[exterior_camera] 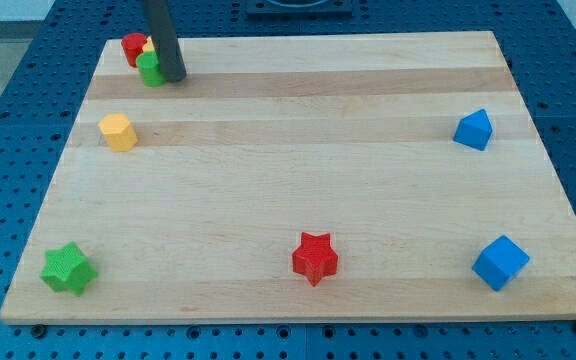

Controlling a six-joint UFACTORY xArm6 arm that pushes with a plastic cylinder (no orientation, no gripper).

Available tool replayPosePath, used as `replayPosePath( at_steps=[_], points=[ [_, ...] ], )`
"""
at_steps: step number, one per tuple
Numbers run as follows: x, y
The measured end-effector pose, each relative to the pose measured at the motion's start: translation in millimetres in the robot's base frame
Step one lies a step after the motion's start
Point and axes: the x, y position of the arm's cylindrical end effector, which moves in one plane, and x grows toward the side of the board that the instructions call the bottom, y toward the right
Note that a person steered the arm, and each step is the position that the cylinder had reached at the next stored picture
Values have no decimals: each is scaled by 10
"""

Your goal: Point the arm at the bottom left side of the yellow hexagon

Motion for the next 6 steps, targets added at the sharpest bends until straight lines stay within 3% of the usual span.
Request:
replayPosePath(
  at_steps=[1,2,3,4,6],
  points=[
    [-226,-29],
    [-50,-29],
    [696,122],
    [1442,-170],
    [1619,-849]
  ],
)
